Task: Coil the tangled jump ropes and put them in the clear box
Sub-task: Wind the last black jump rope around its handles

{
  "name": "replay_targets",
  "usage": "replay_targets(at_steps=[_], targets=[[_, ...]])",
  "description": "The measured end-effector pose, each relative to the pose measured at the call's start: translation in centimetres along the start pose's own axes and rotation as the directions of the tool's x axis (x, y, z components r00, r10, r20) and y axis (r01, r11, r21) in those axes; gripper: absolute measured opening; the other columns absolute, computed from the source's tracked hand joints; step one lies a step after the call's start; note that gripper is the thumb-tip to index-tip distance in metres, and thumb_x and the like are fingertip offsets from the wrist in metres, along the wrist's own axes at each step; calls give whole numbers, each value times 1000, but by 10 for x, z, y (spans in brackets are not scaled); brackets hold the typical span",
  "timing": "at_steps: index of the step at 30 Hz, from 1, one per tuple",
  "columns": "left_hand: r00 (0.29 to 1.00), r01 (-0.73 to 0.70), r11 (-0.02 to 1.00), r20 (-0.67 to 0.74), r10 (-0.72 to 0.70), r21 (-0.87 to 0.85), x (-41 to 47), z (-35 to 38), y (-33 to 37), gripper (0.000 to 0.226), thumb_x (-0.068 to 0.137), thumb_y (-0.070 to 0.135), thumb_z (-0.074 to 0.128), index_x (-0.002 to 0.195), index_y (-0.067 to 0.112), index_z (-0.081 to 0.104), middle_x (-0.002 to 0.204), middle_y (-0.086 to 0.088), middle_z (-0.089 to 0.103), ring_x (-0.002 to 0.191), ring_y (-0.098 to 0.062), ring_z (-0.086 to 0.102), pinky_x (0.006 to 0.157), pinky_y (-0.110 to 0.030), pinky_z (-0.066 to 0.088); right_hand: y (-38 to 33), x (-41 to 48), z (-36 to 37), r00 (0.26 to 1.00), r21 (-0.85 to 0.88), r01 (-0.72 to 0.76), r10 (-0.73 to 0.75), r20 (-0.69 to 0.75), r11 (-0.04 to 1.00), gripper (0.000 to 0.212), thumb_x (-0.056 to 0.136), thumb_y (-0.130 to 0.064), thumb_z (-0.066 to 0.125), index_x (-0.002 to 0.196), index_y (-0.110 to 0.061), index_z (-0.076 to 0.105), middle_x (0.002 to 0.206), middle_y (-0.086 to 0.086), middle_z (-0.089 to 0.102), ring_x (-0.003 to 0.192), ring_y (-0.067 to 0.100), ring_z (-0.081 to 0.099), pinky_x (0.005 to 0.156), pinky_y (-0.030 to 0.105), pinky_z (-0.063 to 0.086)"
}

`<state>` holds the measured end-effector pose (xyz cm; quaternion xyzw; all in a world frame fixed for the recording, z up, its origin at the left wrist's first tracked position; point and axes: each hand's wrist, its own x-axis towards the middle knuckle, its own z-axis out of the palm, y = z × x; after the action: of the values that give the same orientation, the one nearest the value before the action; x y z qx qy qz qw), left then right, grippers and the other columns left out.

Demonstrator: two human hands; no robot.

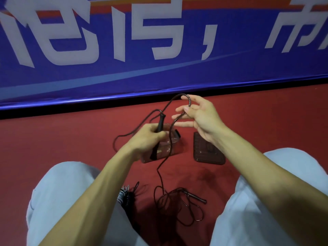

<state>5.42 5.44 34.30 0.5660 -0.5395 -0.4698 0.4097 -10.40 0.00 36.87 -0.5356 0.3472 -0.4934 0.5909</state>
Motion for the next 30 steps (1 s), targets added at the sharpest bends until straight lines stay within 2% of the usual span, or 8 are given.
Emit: replay_targets(at_steps=[6, 9, 11, 15, 18, 22, 25, 30], targets=[[992, -22, 998, 125, 15, 59, -4, 3, 0, 20, 96, 0, 52, 107, 3, 69, 70, 11, 71, 64, 0, 63, 58, -12, 48, -12, 7, -12, 993, 344, 21, 19, -112, 939, 28, 98, 11, 34, 117, -3, 51, 84, 16, 60, 72, 26, 72, 62, 38, 60], [982, -34, 999, 185, 30, 21, -5, 2, 0, 21, 96, 1, 52, 112, -10, 63, 97, -10, 75, 88, -11, 70, 84, -24, 57, -12, 11, -18, 982, 437, 22, 63, -180, 899, 29, 98, 12, 34, 119, -1, 48, 85, 17, 59, 76, 29, 71, 65, 41, 61], [973, -30, 1000, 228, 28, 3, -5, 0, 1, 22, 96, 5, 55, 112, -5, 64, 103, -18, 73, 98, -21, 68, 96, -34, 51, -9, 14, -19, 973, 471, 22, 90, -214, 882, 23, 98, 11, 35, 112, -2, 47, 85, 17, 58, 76, 29, 70, 61, 40, 60], [970, -75, 997, 231, 70, 12, -5, -9, 3, 12, 95, 5, 57, 98, 7, 68, 92, -10, 75, 88, -15, 68, 78, -22, 53, -3, 18, -20, 960, 453, 35, 95, -263, 891, 20, 99, 8, 37, 89, -7, 45, 83, 17, 57, 73, 28, 71, 61, 37, 60], [981, -69, 996, 177, 76, -49, -6, -8, 4, 13, 98, 6, 52, 94, 11, 64, 87, -7, 75, 81, -15, 71, 67, -22, 55, 0, 20, -20, 963, 411, 19, 94, -253, 911, 10, 99, 4, 42, 97, -6, 45, 89, 20, 58, 86, 32, 70, 66, 37, 61], [993, -91, 948, 47, 111, -305, -6, -1, 8, 11, 100, 7, 48, 98, 8, 59, 85, -11, 72, 82, -24, 73, 74, -37, 59, 6, 17, -18, 967, 231, -80, 132, -217, 970, 15, 98, -1, 49, 112, 2, 49, 105, 23, 61, 95, 34, 68, 76, 40, 60], [988, -151, 870, -99, 118, -470, -1, -3, 13, 12, 101, 8, 46, 99, 8, 58, 83, -10, 71, 84, -26, 73, 77, -41, 58, 13, 12, -11, 977, -95, -200, 191, -97, 975, 21, 97, 2, 47, 115, 0, 58, 110, 20, 66, 87, 26, 69, 74, 34, 60], [954, -266, 720, -280, 103, -641, 1, -10, 17, 10, 101, 8, 46, 105, 5, 55, 84, -10, 70, 89, -27, 73, 76, -36, 60, 25, 4, -4, 920, -663, -136, 342, 190, 736, 38, 84, 11, 45, 104, -12, 69, 110, 15, 70, 87, 17, 59, 77, 32, 45]])
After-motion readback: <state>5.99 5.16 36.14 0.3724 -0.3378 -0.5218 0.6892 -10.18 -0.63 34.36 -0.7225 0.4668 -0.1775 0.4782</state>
